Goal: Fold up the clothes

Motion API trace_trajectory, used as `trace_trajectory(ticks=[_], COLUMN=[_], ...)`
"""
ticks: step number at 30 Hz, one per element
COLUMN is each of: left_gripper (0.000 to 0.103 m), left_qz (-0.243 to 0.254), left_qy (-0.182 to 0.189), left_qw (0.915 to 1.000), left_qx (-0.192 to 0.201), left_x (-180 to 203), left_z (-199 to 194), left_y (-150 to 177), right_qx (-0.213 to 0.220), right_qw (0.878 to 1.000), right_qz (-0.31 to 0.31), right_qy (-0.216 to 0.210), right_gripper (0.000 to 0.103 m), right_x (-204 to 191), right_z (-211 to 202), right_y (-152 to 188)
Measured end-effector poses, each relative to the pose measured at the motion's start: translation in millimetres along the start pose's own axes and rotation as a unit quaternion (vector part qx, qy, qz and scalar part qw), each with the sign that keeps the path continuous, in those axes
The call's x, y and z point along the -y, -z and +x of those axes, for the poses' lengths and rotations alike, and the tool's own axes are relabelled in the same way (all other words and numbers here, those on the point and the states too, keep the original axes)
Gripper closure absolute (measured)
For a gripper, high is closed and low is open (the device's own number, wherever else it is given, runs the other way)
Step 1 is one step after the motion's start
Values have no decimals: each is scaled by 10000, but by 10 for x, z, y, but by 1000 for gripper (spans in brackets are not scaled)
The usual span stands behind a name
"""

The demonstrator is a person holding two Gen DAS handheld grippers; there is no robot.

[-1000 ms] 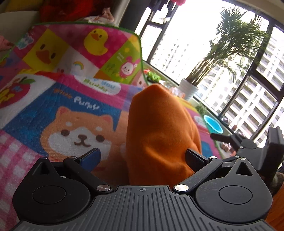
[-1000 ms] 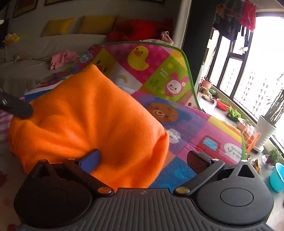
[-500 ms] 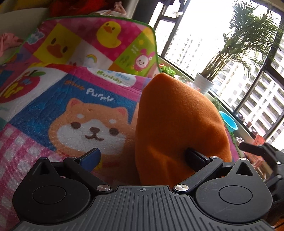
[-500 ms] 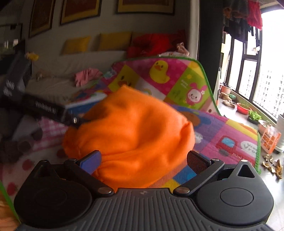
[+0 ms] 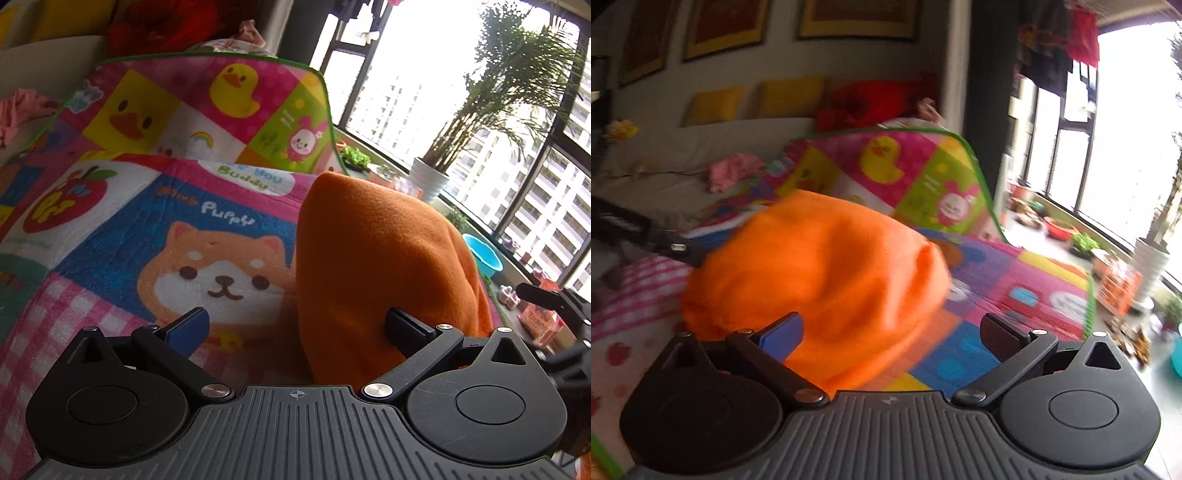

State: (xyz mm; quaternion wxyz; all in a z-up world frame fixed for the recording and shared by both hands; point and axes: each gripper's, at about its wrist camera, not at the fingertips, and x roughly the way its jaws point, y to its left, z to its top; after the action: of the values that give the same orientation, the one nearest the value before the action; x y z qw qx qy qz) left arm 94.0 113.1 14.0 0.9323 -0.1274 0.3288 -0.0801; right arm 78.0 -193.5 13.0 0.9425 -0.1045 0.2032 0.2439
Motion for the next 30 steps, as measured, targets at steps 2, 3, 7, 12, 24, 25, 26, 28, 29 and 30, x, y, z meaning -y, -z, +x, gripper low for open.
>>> trace_trajectory(ticks=[2,3,7,12,24,25,26,28,29,30], left_gripper=[0,0,0,0,0,0,0,0,0,0], left_qz=[11,44,241,348,674,705,729,776,800,824], left_qy=[-97,-131,-27,103,-395,-437,-438,-439,-435,-416], left_qw=[9999,9998,9993,9986,9967,9964,9963,9960,9958,9957], left_qx=[67,129,300,389,219,159,133,79,58,55], left_x=[20,38,122,190,358,347,340,325,321,333], left_z=[-20,-48,-153,-186,670,728,753,802,822,823], left_y=[-26,-35,-85,-179,-703,-686,-664,-620,-602,-599], right_qx=[172,211,128,-146,-418,-343,-242,-37,32,102], right_qw=[9990,9979,9935,9979,9964,9964,9972,9987,9991,9993], right_qz=[-336,-538,-1050,-578,-253,-225,-184,-113,-56,1], right_qy=[-248,-305,-418,-233,-687,-744,-681,-489,-422,-356], right_gripper=[5,7,34,52,57,57,52,36,27,23], right_x=[-161,-261,-529,-367,-83,-30,37,180,242,305], right_z=[-36,-28,110,252,90,48,9,-52,-41,-30], right_y=[-35,-46,-48,-62,148,122,90,13,-30,-74])
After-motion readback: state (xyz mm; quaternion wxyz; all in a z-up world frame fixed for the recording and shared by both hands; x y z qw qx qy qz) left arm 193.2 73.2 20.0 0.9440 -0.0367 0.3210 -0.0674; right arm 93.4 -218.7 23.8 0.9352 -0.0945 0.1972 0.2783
